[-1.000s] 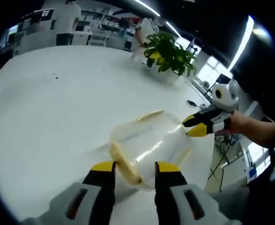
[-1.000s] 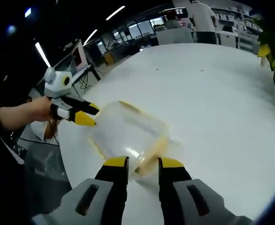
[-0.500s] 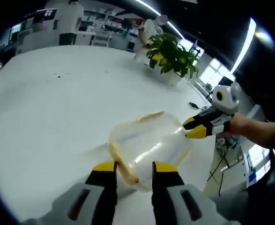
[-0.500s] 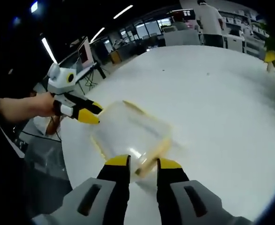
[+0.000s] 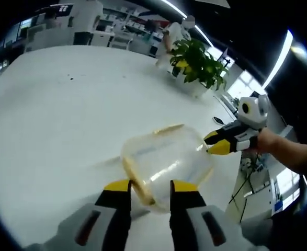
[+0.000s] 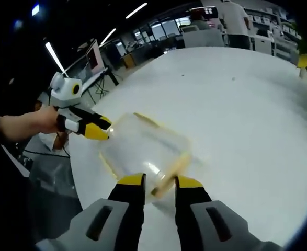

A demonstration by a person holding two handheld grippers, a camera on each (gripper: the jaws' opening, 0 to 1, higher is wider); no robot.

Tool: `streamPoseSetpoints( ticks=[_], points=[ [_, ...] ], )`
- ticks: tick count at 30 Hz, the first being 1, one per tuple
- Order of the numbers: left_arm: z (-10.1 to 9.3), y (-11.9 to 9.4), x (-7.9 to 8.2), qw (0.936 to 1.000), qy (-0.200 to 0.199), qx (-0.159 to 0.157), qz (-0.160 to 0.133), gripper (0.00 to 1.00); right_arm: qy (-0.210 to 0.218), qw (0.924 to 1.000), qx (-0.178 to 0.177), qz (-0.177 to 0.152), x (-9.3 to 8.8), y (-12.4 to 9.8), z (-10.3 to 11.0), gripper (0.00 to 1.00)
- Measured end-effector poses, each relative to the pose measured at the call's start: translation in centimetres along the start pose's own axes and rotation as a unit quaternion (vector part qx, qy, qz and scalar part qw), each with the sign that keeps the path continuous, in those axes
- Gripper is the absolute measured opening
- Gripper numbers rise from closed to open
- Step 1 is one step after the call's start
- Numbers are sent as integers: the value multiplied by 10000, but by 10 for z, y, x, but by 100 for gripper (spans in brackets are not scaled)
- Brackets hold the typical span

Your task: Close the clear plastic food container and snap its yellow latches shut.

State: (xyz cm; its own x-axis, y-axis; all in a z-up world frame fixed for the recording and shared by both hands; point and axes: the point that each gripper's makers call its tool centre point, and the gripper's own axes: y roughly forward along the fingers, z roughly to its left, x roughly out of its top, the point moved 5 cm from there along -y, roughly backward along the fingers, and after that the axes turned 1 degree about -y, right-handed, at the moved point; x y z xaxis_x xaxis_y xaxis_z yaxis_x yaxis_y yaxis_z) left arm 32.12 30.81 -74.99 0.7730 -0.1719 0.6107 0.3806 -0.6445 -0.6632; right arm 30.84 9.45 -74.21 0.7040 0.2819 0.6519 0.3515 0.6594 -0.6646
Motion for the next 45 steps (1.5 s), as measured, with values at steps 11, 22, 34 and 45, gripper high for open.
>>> streamPoseSetpoints(
  ticks=[11,22,34,45],
  points=[
    [-2,-2,1,9998,182,30,-72,23,-444,9988,-141,167,3,-1,3,19],
    [-6,-4,4,9966,762,266,-149,24,-1080,9934,-308,217,5,-2,6,21],
    [-11,-6,8,9865,1512,541,-316,27,-2065,9768,-469,311,8,-3,10,14],
    [-21,-5,21,9685,2443,394,-292,22,-2284,9733,-116,181,22,6,20,21]
  ],
)
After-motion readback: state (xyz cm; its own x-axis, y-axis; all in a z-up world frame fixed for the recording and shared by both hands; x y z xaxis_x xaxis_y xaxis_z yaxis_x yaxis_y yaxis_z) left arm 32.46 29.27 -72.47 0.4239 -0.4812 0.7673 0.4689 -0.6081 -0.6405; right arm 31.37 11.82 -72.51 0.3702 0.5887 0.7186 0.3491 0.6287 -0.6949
